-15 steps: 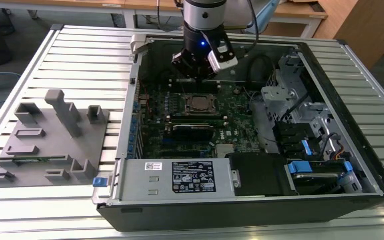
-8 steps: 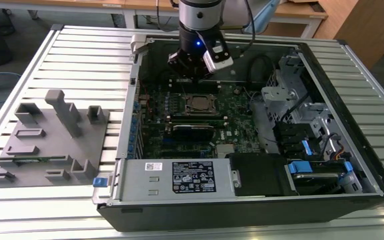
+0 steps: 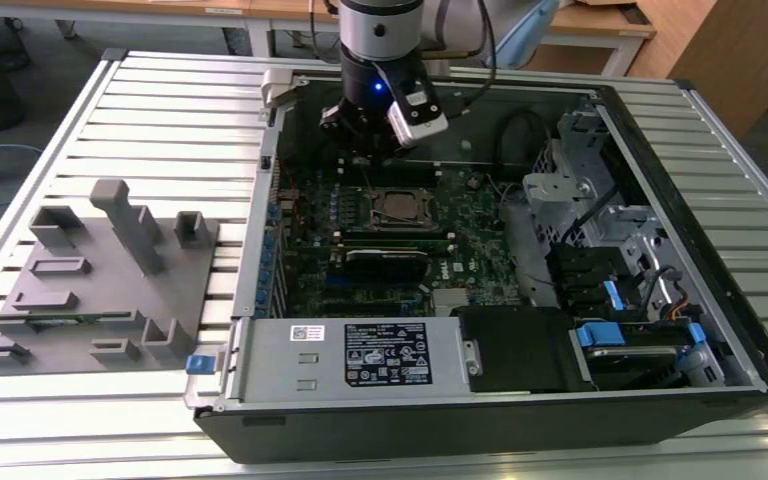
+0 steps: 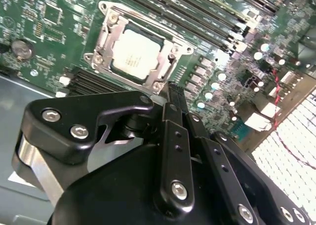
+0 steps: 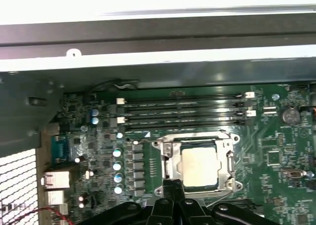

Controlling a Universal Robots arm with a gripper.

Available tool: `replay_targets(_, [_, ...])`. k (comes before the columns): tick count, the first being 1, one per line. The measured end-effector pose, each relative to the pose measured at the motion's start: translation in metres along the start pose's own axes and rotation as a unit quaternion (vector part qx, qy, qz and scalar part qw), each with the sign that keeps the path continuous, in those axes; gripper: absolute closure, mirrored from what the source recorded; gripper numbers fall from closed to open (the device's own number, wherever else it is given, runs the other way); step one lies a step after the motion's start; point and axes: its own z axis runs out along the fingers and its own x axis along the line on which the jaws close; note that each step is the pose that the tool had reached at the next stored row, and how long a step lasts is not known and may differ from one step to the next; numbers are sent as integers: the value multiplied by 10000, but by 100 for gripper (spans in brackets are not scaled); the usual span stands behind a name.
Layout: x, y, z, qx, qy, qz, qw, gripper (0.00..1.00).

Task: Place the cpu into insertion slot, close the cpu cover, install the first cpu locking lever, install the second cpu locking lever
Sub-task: 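Install the first cpu locking lever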

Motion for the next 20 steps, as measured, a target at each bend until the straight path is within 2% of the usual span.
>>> replay_targets(8, [14,-1,-7,1,1,0,10000,89])
replay_targets(18, [9,3,-102,-1,0,0,10000,89])
replay_targets(20, [9,3,-103,-25,2,0,10000,89])
